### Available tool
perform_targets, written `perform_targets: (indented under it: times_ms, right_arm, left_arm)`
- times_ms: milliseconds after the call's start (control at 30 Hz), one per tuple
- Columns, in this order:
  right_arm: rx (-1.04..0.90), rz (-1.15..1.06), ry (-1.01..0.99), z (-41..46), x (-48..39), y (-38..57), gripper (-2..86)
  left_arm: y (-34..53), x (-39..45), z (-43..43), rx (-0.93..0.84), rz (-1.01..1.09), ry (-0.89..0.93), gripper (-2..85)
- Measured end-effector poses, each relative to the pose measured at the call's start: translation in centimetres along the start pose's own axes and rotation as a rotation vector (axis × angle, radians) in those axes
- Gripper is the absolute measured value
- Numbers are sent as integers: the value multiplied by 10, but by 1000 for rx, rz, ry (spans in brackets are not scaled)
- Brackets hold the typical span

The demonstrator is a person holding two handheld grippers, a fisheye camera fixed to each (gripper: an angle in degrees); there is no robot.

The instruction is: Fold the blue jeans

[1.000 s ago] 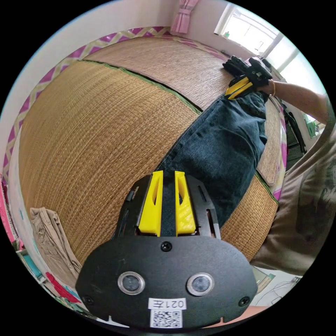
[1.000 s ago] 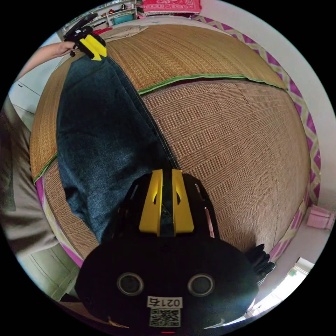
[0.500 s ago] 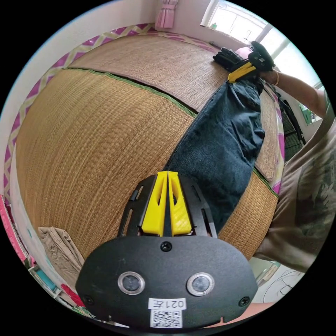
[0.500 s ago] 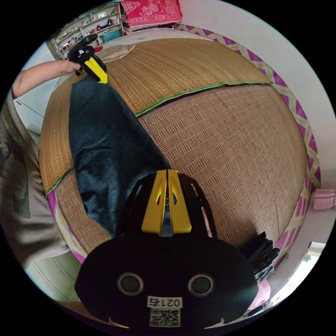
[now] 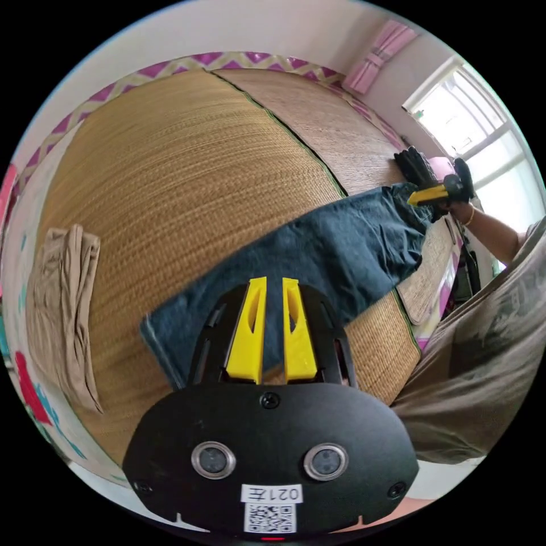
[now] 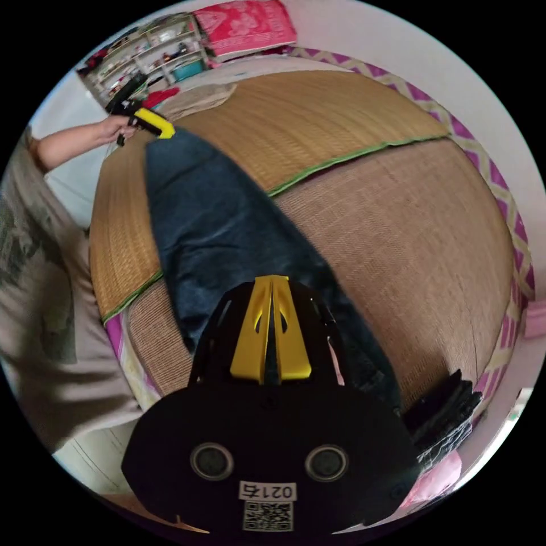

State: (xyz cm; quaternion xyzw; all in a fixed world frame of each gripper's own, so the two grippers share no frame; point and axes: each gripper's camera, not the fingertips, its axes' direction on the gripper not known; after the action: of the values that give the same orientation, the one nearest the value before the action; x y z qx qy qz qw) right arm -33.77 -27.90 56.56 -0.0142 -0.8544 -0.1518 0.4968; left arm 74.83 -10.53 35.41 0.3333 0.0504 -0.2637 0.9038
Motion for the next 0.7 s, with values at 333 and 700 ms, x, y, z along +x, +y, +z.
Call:
perform_targets:
  times_ms: [333, 700]
  right_arm:
    - [-75, 231, 40, 42, -52, 29, -7]
    - [172, 603, -157, -34, -30, 138, -7]
  left_arm:
    - [299, -100, -8, 367, -900, 176, 50]
    - [415, -167, 63, 692, -1199, 579, 97]
